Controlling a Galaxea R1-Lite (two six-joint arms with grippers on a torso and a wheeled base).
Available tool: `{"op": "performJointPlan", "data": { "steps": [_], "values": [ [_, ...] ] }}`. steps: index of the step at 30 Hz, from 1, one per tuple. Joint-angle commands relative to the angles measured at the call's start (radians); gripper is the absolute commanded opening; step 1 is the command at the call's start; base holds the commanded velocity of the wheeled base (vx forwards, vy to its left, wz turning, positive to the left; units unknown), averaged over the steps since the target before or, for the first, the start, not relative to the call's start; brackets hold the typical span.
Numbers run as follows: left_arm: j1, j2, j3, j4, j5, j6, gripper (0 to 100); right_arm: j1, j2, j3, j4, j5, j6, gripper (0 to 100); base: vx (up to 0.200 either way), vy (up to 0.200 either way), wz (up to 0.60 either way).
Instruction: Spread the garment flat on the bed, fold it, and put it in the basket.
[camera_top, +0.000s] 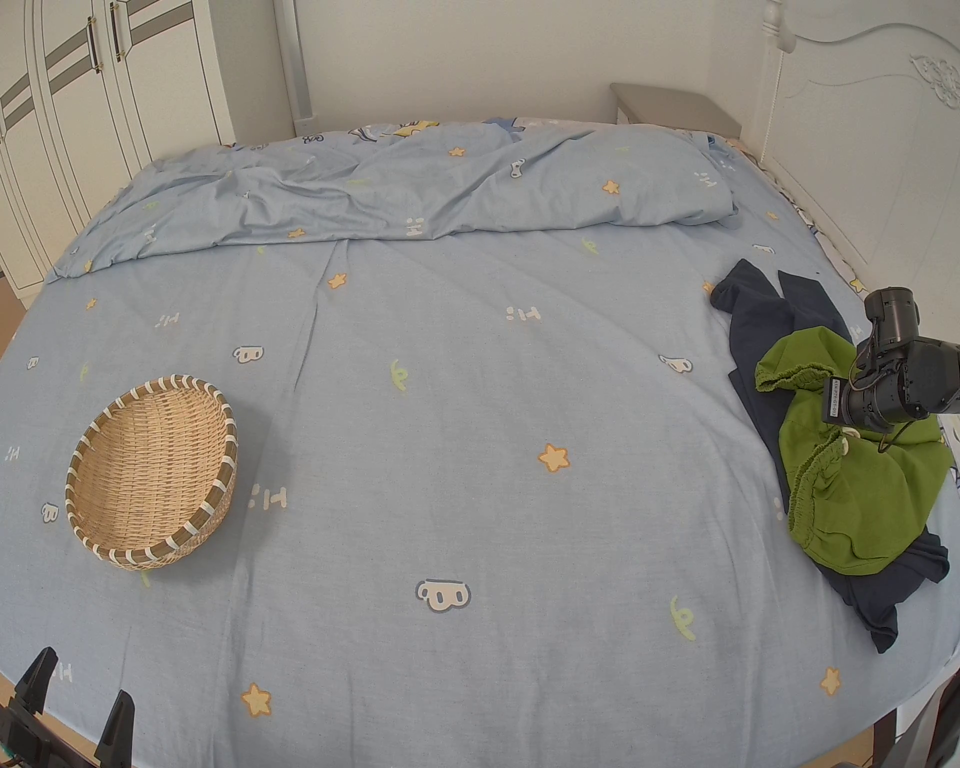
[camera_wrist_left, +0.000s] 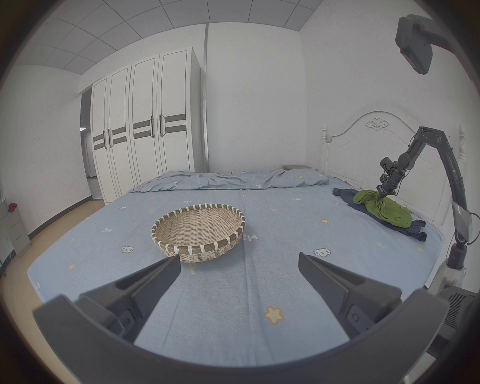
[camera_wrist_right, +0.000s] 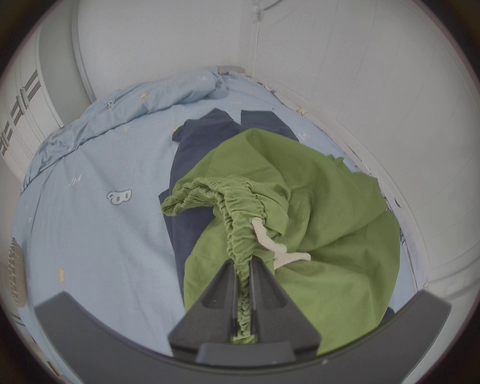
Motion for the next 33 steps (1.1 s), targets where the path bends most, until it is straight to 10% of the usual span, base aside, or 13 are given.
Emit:
{"op": "performJointPlan", "data": {
  "steps": [1,7,15,33],
  "values": [
    [0.000,-0.016,0.016,0.000,0.000,0.000,100,0.011,-0.018,-0.099,0.110,0.025,0.064,0,0.000,0.000,0.00],
    [0.001,-0.016,0.016,0.000,0.000,0.000,100,0.046,-0.107,-0.371,0.463,0.227,0.167,0,0.000,0.000,0.00],
    [0.000,-0.016,0.016,0.000,0.000,0.000,100,0.218,-0.114,-0.601,0.713,0.331,0.260,0,0.000,0.000,0.00],
    [0.001,-0.016,0.016,0.000,0.000,0.000,100,0.807,0.022,-0.775,0.769,0.338,0.447,0,0.000,0.000,0.00]
  ]
}}
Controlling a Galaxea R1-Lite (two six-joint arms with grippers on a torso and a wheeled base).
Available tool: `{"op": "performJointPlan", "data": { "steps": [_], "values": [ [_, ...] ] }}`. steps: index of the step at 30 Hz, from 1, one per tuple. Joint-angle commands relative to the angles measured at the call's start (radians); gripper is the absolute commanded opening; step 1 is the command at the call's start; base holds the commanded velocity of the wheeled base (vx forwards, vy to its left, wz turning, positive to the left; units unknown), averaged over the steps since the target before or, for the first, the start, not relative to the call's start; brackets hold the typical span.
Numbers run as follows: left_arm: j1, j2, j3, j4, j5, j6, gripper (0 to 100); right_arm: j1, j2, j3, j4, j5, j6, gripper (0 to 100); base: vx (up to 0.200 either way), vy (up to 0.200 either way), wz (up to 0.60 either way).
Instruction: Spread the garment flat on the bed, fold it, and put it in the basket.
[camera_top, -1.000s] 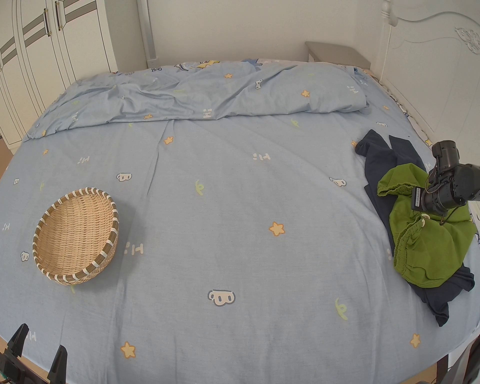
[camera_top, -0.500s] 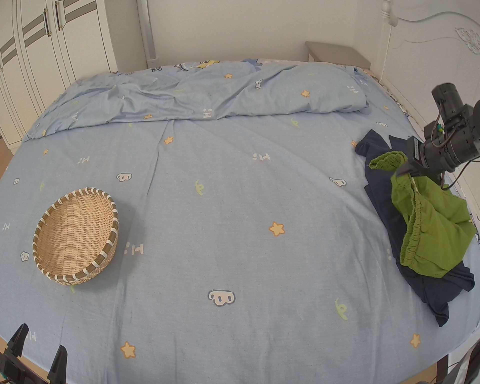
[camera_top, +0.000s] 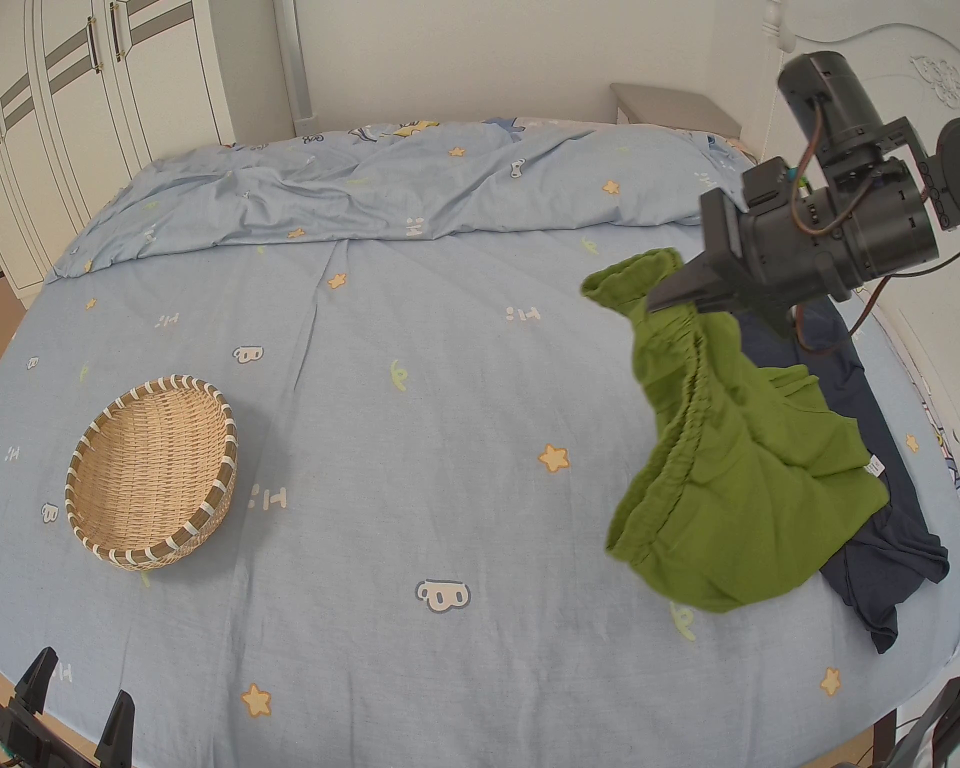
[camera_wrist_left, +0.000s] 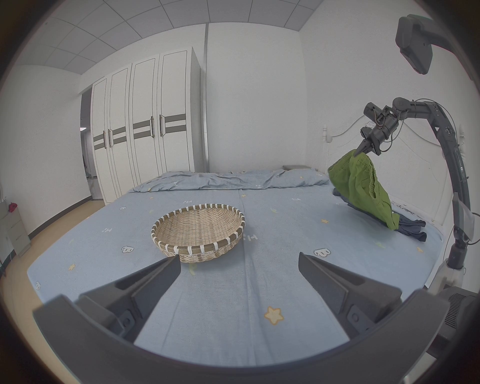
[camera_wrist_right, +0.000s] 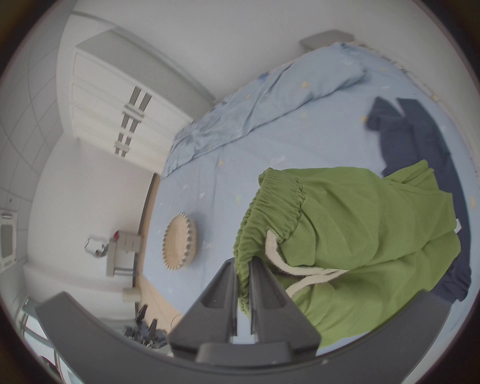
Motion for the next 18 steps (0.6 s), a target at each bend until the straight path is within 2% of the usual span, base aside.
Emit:
{"op": "performJointPlan", "data": {
  "steps": [1,2,5,11,15,17,18],
  "values": [
    [-0.001,-0.016,0.016,0.000,0.000,0.000,100,0.181,0.101,-0.017,0.008,-0.009,0.041,0,0.000,0.000,0.00],
    [-0.001,-0.016,0.016,0.000,0.000,0.000,100,0.216,0.140,-0.017,-0.005,-0.022,0.041,0,0.000,0.000,0.00],
    [-0.001,-0.016,0.016,0.000,0.000,0.000,100,0.250,0.199,-0.017,0.000,-0.060,0.045,0,0.000,0.000,0.00],
    [0.001,-0.016,0.016,0.000,0.000,0.000,100,0.305,0.299,-0.017,0.052,-0.075,0.152,0,0.000,0.000,0.00],
    [-0.001,-0.016,0.016,0.000,0.000,0.000,100,0.300,0.330,-0.017,0.141,-0.089,0.141,0,0.000,0.000,0.00],
    [-0.001,-0.016,0.016,0.000,0.000,0.000,100,0.296,0.333,-0.017,0.179,-0.109,0.120,0,0.000,0.000,0.00],
    [-0.001,-0.016,0.016,0.000,0.000,0.000,100,0.293,0.330,-0.017,0.204,-0.120,0.080,0,0.000,0.000,0.00]
  ]
}}
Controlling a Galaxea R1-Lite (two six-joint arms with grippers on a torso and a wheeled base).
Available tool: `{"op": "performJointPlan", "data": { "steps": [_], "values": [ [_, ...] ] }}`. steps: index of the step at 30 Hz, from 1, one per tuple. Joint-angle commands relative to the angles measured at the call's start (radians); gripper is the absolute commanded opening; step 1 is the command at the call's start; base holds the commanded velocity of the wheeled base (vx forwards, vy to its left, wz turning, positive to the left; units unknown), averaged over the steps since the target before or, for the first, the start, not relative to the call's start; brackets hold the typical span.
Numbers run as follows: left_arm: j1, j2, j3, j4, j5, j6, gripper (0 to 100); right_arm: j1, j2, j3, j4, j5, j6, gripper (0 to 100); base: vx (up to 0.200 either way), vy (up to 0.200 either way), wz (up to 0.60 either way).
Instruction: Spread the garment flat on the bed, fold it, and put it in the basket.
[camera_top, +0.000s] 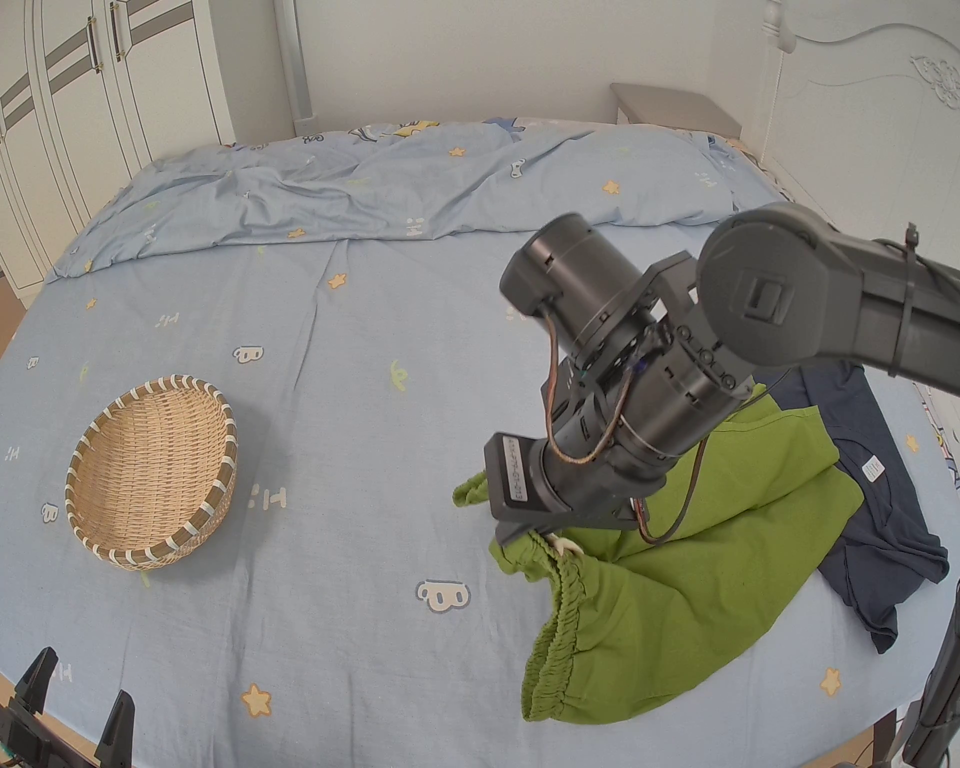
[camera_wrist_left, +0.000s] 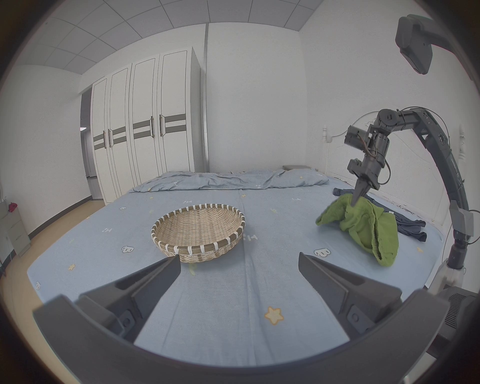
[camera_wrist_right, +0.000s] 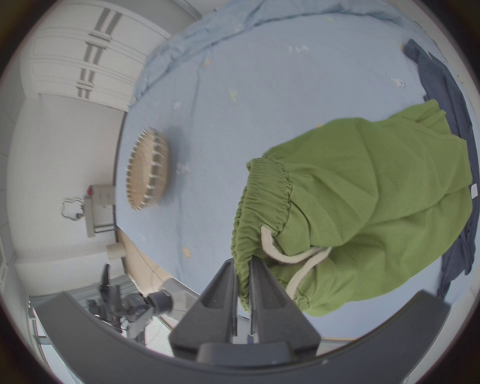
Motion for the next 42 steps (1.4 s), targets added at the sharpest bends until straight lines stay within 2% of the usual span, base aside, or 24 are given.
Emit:
{"op": "performJointPlan", "data": {
  "steps": [1,3,6,7,8,9,11,12,13,16,17,19,22,23,32,33,42],
  "values": [
    [0.001,-0.016,0.016,0.000,0.000,0.000,100,-0.003,0.038,0.000,0.052,-0.031,-0.079,0,0.000,0.000,0.00],
    [0.001,-0.016,0.016,0.000,0.000,0.000,100,-0.007,0.006,0.000,0.042,-0.031,-0.117,0,0.000,0.000,0.00],
    [-0.001,-0.016,0.016,0.000,0.000,0.000,100,-0.013,-0.126,0.000,-0.080,-0.029,-0.168,0,0.000,0.000,0.00],
    [-0.001,-0.016,0.016,0.000,0.000,0.000,100,-0.013,-0.126,0.000,-0.080,-0.029,-0.168,0,0.000,0.000,0.00],
    [-0.001,-0.016,0.016,0.000,0.000,0.000,100,-0.013,-0.246,0.163,-0.369,-0.028,-0.246,0,0.000,0.000,0.00],
    [-0.001,-0.016,0.016,0.000,0.000,0.000,100,-0.013,-0.246,0.163,-0.369,-0.028,-0.246,0,0.000,0.000,0.00],
    [-0.001,-0.016,0.016,0.000,0.000,0.000,100,-0.013,-0.363,0.563,-0.861,-0.025,-0.318,0,0.000,0.000,0.00],
    [-0.001,-0.016,0.016,0.000,0.000,0.001,100,-0.009,-0.370,0.620,-0.953,-0.028,-0.309,0,0.000,0.000,0.00],
    [0.001,-0.016,0.016,0.000,0.000,0.000,100,-0.006,-0.369,0.637,-0.970,-0.031,-0.303,0,0.000,0.000,0.00],
    [-0.001,-0.016,0.016,0.000,0.000,0.001,100,0.020,-0.359,0.627,-0.950,-0.034,-0.209,0,0.000,0.000,0.00],
    [-0.001,-0.016,0.016,0.000,0.000,0.000,100,0.056,-0.339,0.600,-0.945,-0.037,-0.143,0,0.000,0.000,0.00],
    [-0.001,-0.016,0.016,0.000,0.000,0.001,100,0.083,-0.292,0.563,-0.953,-0.049,-0.093,0,0.000,0.000,0.00],
    [0.001,-0.016,0.016,0.000,0.000,0.003,100,0.099,-0.252,0.526,-0.952,-0.074,-0.073,0,0.000,0.000,0.00],
    [-0.001,-0.016,0.016,0.000,-0.001,0.004,100,0.114,-0.232,0.512,-0.955,-0.101,-0.067,0,0.000,0.000,0.00],
    [-0.001,-0.016,0.016,0.000,-0.003,0.007,100,0.114,-0.188,0.506,-1.002,-0.101,-0.013,0,0.000,0.000,0.00],
    [-0.001,-0.016,0.016,0.000,-0.003,0.007,100,0.112,-0.180,0.505,-1.002,-0.101,-0.013,100,0.000,0.000,0.00],
    [-0.001,-0.016,0.016,0.000,-0.003,0.006,100,0.115,-0.102,0.469,-0.982,-0.101,-0.033,100,0.000,0.000,0.00]
  ]
}}
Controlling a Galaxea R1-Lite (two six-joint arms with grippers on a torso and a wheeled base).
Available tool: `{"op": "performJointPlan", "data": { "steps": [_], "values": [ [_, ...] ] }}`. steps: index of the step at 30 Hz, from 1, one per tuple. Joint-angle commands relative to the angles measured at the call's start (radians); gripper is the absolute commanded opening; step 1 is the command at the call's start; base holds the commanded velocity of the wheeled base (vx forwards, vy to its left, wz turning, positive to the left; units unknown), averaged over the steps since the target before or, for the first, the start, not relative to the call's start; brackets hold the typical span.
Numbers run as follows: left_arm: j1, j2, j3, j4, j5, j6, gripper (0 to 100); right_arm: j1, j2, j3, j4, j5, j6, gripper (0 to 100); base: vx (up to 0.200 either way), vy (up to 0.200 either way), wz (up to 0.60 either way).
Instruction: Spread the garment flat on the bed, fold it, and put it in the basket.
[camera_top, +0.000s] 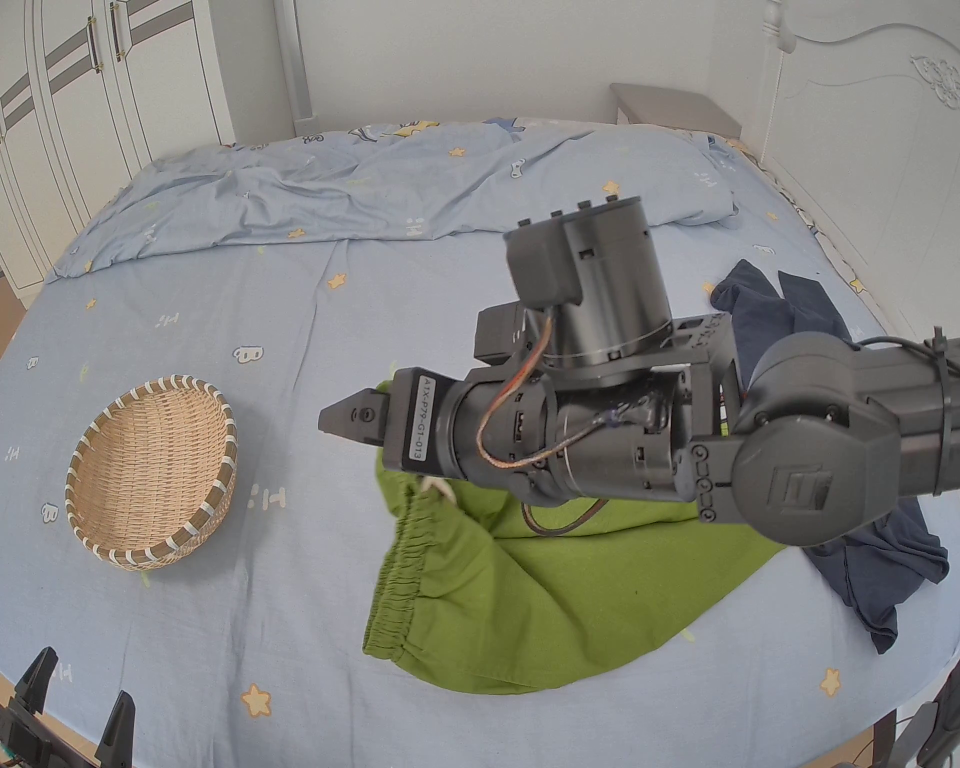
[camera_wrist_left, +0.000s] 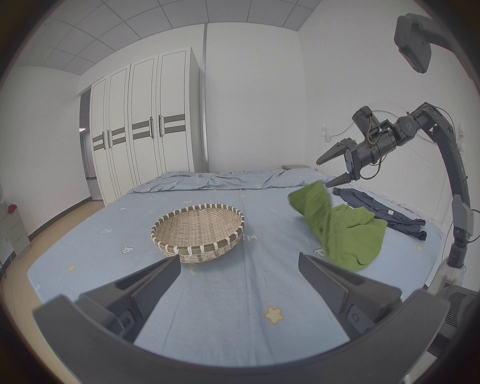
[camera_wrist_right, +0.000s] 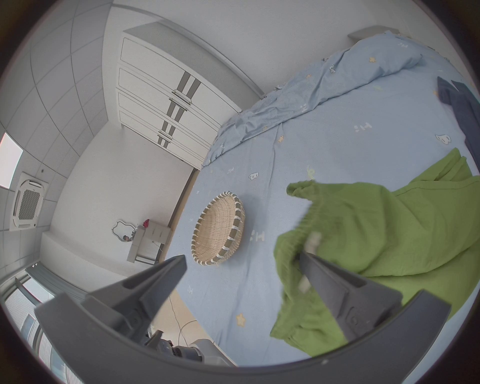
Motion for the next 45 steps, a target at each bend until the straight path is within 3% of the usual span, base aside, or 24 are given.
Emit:
{"op": "performJointPlan", "data": {
  "steps": [1,9,11,13,15,17,20,22,23,24,27,29,31,38,40,45],
  "values": [
    [0.000,-0.016,0.016,0.000,0.000,-0.002,100,0.003,0.041,-0.018,0.017,0.000,-0.008,100,0.000,0.000,0.00],
    [0.000,-0.016,0.008,0.008,0.000,0.001,100,-0.006,0.044,-0.061,0.117,0.003,-0.020,100,0.000,0.000,0.00],
    [-0.003,-0.002,-0.079,0.012,-0.010,-0.025,100,-0.025,0.032,-0.054,0.118,0.003,-0.018,100,0.000,0.000,0.00],
    [-0.011,0.110,-0.334,0.070,-0.013,-0.154,100,-0.066,0.003,-0.045,0.121,0.008,-0.018,100,0.000,0.000,0.00],
    [-0.017,0.180,-0.439,0.141,-0.036,-0.211,100,-0.090,-0.022,-0.028,0.121,0.020,-0.020,100,0.000,0.000,0.00],
    [-0.035,0.312,-0.507,0.232,-0.161,-0.226,100,-0.135,-0.068,0.010,0.118,0.059,-0.018,100,0.000,0.000,0.00],
    [-0.041,0.481,-0.507,0.245,-0.332,-0.286,100,-0.192,-0.145,0.076,0.118,0.115,-0.018,100,0.000,0.000,0.00],
    [-0.054,0.567,-0.515,0.239,-0.430,-0.313,100,-0.221,-0.184,0.133,0.114,0.154,-0.023,100,0.000,0.000,0.00],
    [-0.055,0.573,-0.515,0.239,-0.439,-0.315,100,-0.222,-0.186,0.137,0.112,0.157,-0.023,100,0.000,0.000,0.00],
    [-0.083,0.637,-0.527,0.233,-0.545,-0.333,100,-0.245,-0.214,0.197,0.108,0.174,-0.023,100,0.000,0.000,0.00],
    [-0.123,0.743,-0.524,0.210,-0.657,-0.376,100,-0.294,-0.237,0.257,0.081,0.168,-0.021,100,0.000,0.000,0.00],
    [-0.130,0.766,-0.519,0.201,-0.672,-0.387,100,-0.305,-0.241,0.272,0.074,0.168,-0.021,100,0.000,0.000,0.00],
    [-0.157,0.906,-0.472,0.132,-0.717,-0.425,100,-0.370,-0.306,0.375,0.000,0.175,-0.023,100,0.000,0.000,0.00],
    [-0.160,1.183,-0.314,-0.091,-0.723,-0.422,100,-0.465,-0.408,0.467,-0.032,0.191,-0.012,100,0.000,0.000,0.00],
    [-0.160,1.311,-0.245,-0.221,-0.735,-0.422,100,-0.545,-0.418,0.499,-0.034,0.211,-0.011,100,0.000,0.000,0.00],
    [-0.170,1.449,-0.202,-0.419,-0.786,-0.428,100,-0.663,-0.477,0.591,-0.054,0.375,-0.024,100,0.000,0.000,0.00]
  ]
}}
